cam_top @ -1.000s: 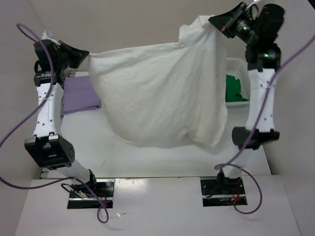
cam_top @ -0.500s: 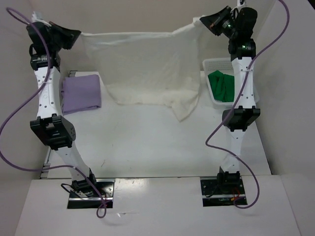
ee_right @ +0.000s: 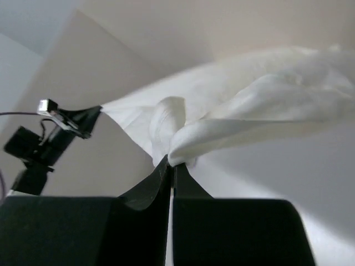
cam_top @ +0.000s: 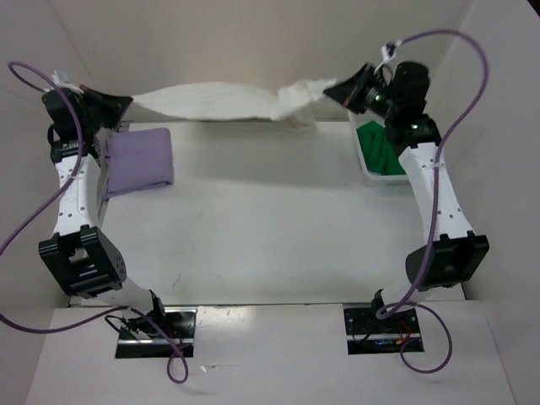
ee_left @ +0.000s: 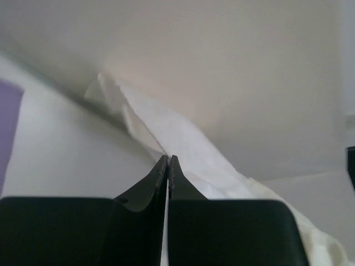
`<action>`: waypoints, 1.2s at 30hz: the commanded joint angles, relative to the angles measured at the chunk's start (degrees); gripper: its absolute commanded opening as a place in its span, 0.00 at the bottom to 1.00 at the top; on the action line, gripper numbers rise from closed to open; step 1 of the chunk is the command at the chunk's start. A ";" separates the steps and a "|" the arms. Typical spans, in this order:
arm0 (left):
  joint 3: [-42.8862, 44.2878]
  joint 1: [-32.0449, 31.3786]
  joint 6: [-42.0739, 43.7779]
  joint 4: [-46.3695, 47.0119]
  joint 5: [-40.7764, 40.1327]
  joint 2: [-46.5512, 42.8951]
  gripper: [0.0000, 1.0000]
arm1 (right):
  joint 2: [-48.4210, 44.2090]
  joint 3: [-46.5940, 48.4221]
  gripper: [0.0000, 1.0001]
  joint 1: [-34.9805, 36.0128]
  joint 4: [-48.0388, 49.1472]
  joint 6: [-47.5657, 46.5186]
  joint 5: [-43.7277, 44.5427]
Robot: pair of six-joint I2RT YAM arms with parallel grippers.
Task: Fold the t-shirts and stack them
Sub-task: Flatten out the tshirt
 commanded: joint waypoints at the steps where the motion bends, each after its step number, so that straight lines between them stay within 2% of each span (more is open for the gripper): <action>1: -14.32 0.43 3.37 5.28 0.64 -3.49 0.00 | -1.39 -23.68 0.00 -0.09 -0.96 -4.78 1.54; 2: -22.45 0.43 3.98 5.98 1.16 -4.37 0.00 | -2.55 -27.95 0.00 -0.09 -0.96 -5.31 2.06; 6: -39.70 0.43 5.83 7.40 -0.32 -7.89 0.00 | -6.68 -49.47 0.00 -0.09 -0.34 -6.46 6.10; 9: -45.11 0.43 8.47 5.55 -1.03 -9.21 0.00 | -7.39 -56.18 0.00 -0.09 -4.11 -6.46 6.30; 11: -49.50 0.95 8.99 3.98 -1.03 -11.32 0.00 | -9.58 -58.40 0.07 -0.09 -7.98 -5.84 7.59; 12: -50.56 0.96 9.52 3.97 -1.03 -12.98 0.00 | -10.81 -60.32 0.14 -0.09 -8.86 -5.32 8.22; 13: -51.44 0.96 9.53 3.10 -1.64 -13.87 0.00 | -12.04 -61.03 0.30 -0.09 -9.83 -4.79 9.09; 15: -52.76 0.96 11.10 0.90 -1.65 -16.15 0.00 | -16.08 -62.96 0.43 -0.09 -12.38 -4.18 10.59; 19: -53.30 0.96 12.43 -2.00 -1.65 -18.62 0.02 | -18.47 -64.38 0.46 -0.09 -13.00 -2.85 10.59; 21: -53.82 0.96 12.43 -2.01 -1.65 -19.23 0.02 | -16.72 -64.38 0.51 -0.09 -13.00 -2.85 10.07; 25: -54.44 0.96 12.43 -2.01 -0.34 -19.85 0.02 | -15.48 -65.00 0.51 -0.09 -10.81 -1.63 12.18; 27: -54.44 0.96 12.43 -2.01 0.19 -19.85 0.02 | -12.95 -64.21 0.41 -0.09 -10.01 -1.01 11.65; 29: -54.44 0.96 12.43 -2.54 0.20 -20.37 0.02 | -12.41 -64.21 0.36 0.44 -9.40 0.30 11.03; 31: -55.05 0.96 12.43 -2.54 0.72 -20.38 0.02 | -12.40 -65.78 0.36 0.96 -8.87 0.83 11.29; 36: -56.37 0.96 11.90 -1.92 2.04 -20.91 0.02 | -12.93 -67.55 0.50 3.06 -8.26 3.21 11.83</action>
